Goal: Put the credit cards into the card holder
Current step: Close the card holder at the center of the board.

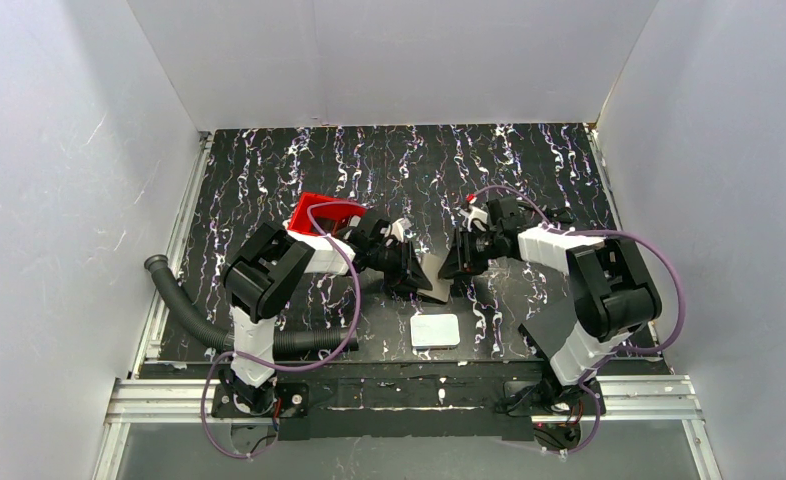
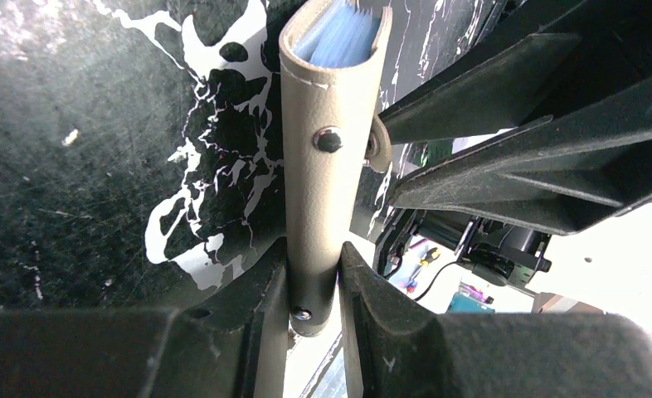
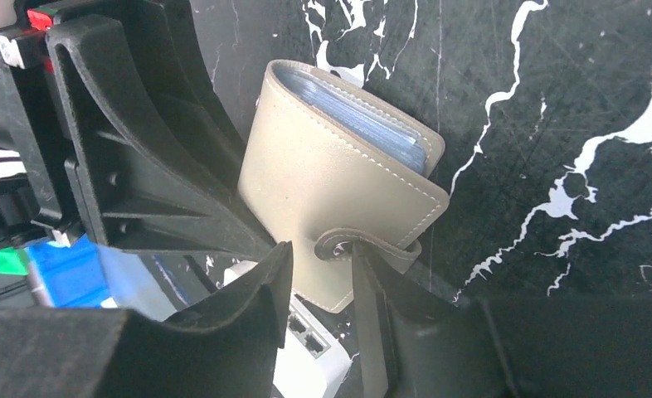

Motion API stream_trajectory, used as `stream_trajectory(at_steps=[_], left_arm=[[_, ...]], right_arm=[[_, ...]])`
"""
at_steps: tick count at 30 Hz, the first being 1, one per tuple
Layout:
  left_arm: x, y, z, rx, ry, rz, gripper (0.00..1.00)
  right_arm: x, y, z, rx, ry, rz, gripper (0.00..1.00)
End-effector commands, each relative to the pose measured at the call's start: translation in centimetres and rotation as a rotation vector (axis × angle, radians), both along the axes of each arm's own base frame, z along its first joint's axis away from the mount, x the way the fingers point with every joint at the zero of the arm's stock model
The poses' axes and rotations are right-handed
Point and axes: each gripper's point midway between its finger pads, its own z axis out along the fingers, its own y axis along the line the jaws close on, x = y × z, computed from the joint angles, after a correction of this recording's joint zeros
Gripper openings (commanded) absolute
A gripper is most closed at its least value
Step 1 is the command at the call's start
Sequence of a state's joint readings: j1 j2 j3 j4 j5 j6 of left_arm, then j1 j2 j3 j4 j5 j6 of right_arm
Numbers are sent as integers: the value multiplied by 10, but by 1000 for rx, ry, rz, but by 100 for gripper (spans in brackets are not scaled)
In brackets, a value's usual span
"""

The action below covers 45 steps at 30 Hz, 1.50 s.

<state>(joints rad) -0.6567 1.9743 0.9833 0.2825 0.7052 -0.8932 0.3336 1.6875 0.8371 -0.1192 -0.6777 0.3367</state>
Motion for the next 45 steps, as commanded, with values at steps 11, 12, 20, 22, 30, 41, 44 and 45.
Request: stream_trajectory(at_steps=[11, 12, 20, 22, 30, 41, 44, 45], left_arm=[[6, 9, -23, 90, -11, 40, 0], [6, 8, -23, 89, -12, 39, 0], [6, 9, -24, 91, -11, 38, 0], [6, 9, -24, 92, -11, 38, 0], [5, 7, -26, 90, 0, 35, 0], [6, 6, -28, 91, 3, 34, 0], [5, 6, -28, 91, 4, 34, 0], [6, 6, -28, 91, 3, 34, 0]], right_arm=[[-9, -1, -26, -372, -54, -23, 26], [-9, 1, -23, -359, -55, -17, 23], [-12, 16, -9, -273, -52, 33, 2], [-13, 15, -9, -275, -51, 35, 2], [-11, 18, -11, -289, -53, 46, 13], [-17, 24, -10, -398, -80, 6, 22], [-18, 25, -13, -436, -89, -21, 25], [-18, 24, -14, -458, -101, -28, 27]])
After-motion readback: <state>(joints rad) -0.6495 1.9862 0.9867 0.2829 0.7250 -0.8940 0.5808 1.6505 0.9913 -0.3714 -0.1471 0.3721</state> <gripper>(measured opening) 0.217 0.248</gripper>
